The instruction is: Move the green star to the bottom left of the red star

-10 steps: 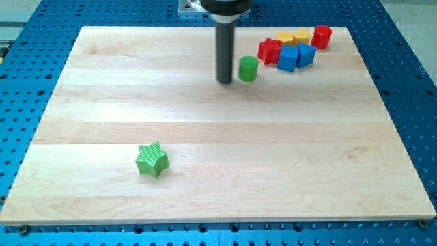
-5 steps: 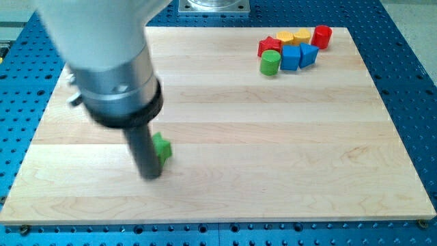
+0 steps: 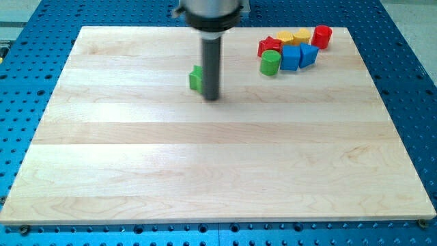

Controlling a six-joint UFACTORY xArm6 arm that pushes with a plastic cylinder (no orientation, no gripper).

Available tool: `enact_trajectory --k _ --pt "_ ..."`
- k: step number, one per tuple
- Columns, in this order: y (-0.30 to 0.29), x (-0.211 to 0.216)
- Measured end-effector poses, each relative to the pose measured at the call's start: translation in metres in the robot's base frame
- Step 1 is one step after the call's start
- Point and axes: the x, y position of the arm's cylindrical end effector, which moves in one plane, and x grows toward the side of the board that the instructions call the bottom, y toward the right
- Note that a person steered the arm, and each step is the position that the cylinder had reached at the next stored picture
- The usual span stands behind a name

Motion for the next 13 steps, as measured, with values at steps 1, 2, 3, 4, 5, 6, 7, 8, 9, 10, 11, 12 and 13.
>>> enact_trajectory --k 1,2,3,4,5,6,7,8,9,10,11,12,13 --pt "-0.051 -0.001" --pt "-0.001 -0.035" --pt "0.081 -0.041" --pt "0.034 -0.042" --pt "0.002 -0.046" --pt "0.056 -0.069" --pt "0.030 -0.061" --pt "0.018 -0.071" --pt "0.042 -0.072" --pt "0.059 -0.069" --pt "0.060 -0.069" --pt "0.060 -0.069" --pt "0.051 -0.069"
